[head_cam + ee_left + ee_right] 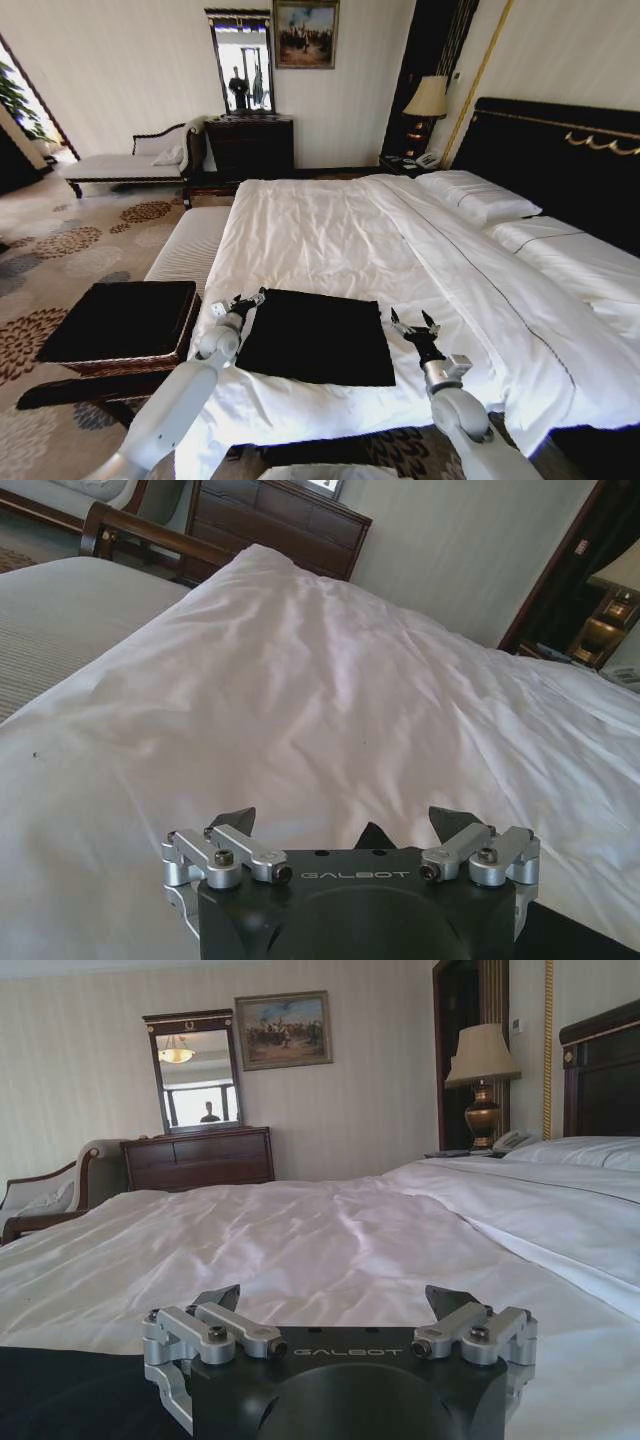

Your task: Fold the clothes on the bed and place them into the basket.

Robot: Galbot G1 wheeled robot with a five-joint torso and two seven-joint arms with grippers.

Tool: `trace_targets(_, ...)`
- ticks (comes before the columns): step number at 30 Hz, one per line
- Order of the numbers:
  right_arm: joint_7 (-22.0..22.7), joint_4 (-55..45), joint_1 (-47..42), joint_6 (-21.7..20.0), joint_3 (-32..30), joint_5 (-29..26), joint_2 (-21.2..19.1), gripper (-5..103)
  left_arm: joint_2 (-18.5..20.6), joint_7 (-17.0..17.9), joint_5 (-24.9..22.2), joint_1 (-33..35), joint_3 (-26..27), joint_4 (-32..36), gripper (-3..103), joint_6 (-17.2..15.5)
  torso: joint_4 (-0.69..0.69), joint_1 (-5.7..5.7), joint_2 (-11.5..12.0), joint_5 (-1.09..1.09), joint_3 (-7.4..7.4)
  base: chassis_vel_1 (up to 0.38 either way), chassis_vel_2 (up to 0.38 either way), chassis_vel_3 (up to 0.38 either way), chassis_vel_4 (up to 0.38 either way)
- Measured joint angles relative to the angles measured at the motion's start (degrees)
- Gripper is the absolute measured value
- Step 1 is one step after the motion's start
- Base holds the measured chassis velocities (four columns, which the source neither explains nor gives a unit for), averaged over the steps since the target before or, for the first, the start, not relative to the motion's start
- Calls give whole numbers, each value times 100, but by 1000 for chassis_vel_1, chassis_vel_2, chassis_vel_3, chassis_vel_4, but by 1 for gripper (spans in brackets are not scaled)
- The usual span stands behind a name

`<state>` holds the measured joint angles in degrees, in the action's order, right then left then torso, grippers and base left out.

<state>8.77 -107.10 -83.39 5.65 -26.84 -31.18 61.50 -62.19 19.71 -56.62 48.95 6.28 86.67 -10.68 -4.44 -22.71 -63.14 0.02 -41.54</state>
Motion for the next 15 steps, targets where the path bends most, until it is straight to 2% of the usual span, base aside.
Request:
trace_targets(3, 57, 34, 145, -69, 120, -56, -83, 100, -112, -82, -28, -374, -155, -444, 96, -9, -5, 0, 0, -2, 1, 0, 0, 0, 0)
trace_targets(6, 79, 69, 223, -100, 137, -106, -153, 100, -154, -99, -32, -469, -232, -645, 94, -48, -4, 1, 0, -2, 1, 0, 0, 0, 0)
trace_targets(8, 88, 96, 299, -111, 164, -144, -219, 100, -188, -145, 55, -513, -299, -842, 87, -52, -1, 1, 0, -1, 1, 0, 0, 0, 0)
trace_targets(10, 93, 106, 317, -116, 169, -154, -236, 100, -198, -157, 80, -524, -319, -895, 87, -52, -1, 1, 0, -1, 1, 0, 0, 0, 0)
trace_targets(14, 132, 130, 414, -146, 191, -225, -309, 100, -279, -221, 246, -607, -433, -1191, 70, -53, -2, 1, 0, -2, 1, 0, 0, 0, 0)
trace_targets(15, 132, 130, 414, -146, 191, -225, -309, 100, -279, -221, 246, -607, -433, -1191, 70, -53, -2, 1, 0, -2, 1, 0, 0, 0, 0)
